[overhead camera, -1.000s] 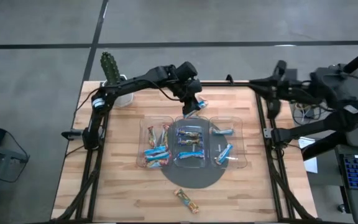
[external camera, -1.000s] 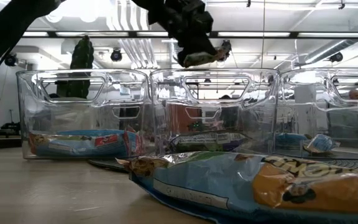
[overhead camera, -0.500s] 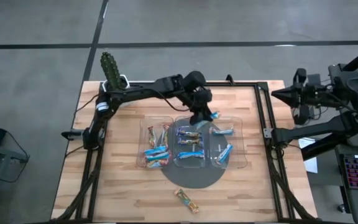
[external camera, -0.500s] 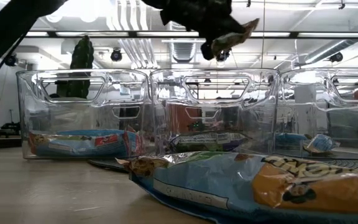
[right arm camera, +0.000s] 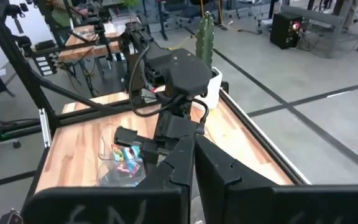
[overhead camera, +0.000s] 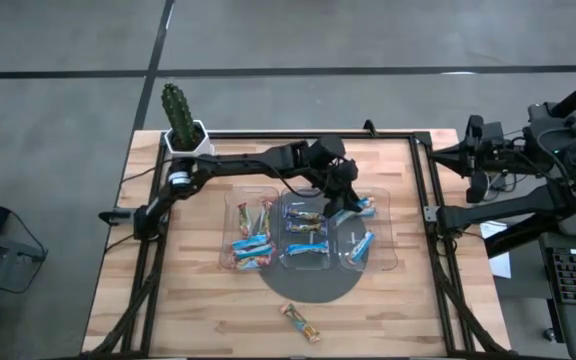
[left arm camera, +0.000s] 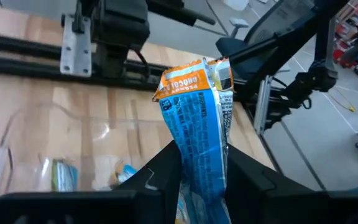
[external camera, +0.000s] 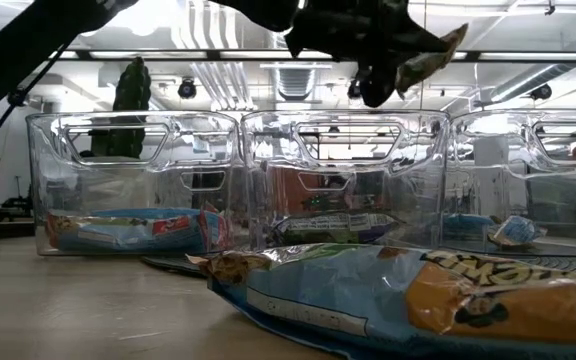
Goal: Pick and place Granola Bars by type
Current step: Put the yellow granola bar into the right transparent bin
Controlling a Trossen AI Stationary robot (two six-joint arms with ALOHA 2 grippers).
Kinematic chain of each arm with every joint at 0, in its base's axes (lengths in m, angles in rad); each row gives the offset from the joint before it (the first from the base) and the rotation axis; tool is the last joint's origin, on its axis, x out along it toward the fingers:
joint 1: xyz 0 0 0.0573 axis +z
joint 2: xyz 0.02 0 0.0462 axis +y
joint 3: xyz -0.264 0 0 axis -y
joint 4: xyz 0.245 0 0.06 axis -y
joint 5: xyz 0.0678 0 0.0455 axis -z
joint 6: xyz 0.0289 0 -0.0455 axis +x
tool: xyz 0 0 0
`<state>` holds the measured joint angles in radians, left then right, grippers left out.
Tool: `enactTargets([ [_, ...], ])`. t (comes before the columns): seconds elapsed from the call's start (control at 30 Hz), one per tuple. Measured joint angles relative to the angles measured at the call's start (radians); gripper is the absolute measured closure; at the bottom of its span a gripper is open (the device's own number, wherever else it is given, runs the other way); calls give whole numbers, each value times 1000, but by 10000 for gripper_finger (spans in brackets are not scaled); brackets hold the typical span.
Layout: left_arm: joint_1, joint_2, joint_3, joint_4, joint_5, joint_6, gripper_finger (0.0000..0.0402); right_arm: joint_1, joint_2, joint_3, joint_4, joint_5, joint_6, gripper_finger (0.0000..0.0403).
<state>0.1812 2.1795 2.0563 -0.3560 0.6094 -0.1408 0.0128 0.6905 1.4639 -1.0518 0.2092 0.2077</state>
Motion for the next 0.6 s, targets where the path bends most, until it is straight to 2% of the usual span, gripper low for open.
enactTargets([
  [0.23, -15, 29, 0, 74, -39, 62, 317, 0, 6, -2, 0, 2, 2, 394],
  [0.6, -35, 63, 0, 85, -51, 55, 317, 0, 5, -2, 0, 2, 3, 394],
])
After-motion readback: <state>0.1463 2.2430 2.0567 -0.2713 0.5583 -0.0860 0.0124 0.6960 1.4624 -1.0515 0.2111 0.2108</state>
